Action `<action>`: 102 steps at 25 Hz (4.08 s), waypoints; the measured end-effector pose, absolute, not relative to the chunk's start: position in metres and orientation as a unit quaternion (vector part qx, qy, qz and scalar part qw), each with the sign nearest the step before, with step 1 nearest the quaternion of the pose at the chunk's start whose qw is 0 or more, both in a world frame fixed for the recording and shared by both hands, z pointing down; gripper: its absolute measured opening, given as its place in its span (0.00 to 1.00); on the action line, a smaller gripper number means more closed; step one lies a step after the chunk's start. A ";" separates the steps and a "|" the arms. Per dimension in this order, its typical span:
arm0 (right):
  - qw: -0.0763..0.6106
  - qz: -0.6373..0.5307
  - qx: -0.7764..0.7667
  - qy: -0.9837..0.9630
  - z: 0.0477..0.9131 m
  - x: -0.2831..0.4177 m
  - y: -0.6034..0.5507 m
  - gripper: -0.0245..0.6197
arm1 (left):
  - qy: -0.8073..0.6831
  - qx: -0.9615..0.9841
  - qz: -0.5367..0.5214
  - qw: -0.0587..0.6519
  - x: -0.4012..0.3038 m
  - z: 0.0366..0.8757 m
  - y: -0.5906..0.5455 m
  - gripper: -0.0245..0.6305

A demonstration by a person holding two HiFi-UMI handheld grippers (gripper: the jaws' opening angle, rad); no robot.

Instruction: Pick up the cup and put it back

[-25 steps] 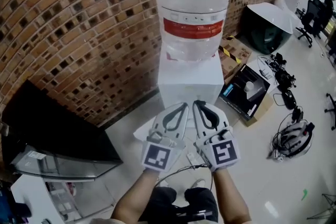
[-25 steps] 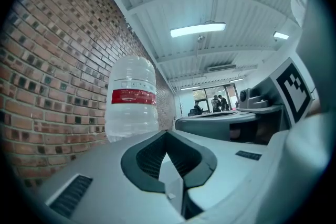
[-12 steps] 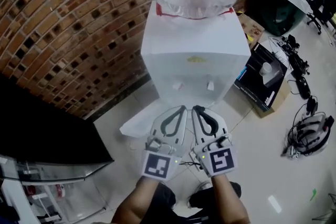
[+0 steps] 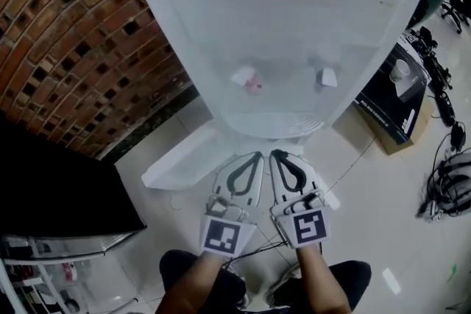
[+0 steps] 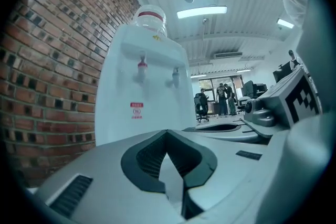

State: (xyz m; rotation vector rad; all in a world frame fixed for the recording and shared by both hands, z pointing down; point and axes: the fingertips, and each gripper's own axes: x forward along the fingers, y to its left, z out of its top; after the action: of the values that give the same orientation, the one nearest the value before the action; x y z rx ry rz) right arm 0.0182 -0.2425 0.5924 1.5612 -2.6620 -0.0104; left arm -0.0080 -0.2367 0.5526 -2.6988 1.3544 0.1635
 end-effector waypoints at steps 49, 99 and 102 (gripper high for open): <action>0.054 0.039 0.569 -0.820 0.891 0.043 -0.373 0.55 | 0.483 -0.875 0.021 0.011 -0.013 0.785 -0.288 0.04; 0.045 0.019 0.536 -0.843 0.320 -0.020 -0.184 0.55 | 0.519 -0.851 0.037 0.075 -0.071 0.297 -0.176 0.04; 0.048 0.012 0.539 -0.841 0.266 -0.013 -0.179 0.55 | 0.521 -0.850 0.038 0.065 -0.068 0.247 -0.171 0.04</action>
State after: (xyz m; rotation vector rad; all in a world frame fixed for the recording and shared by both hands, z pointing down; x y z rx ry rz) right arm -0.0133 -0.1785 0.2658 1.6451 -2.5637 0.0367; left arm -0.0685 -0.1708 0.2475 -2.5652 1.5718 0.1146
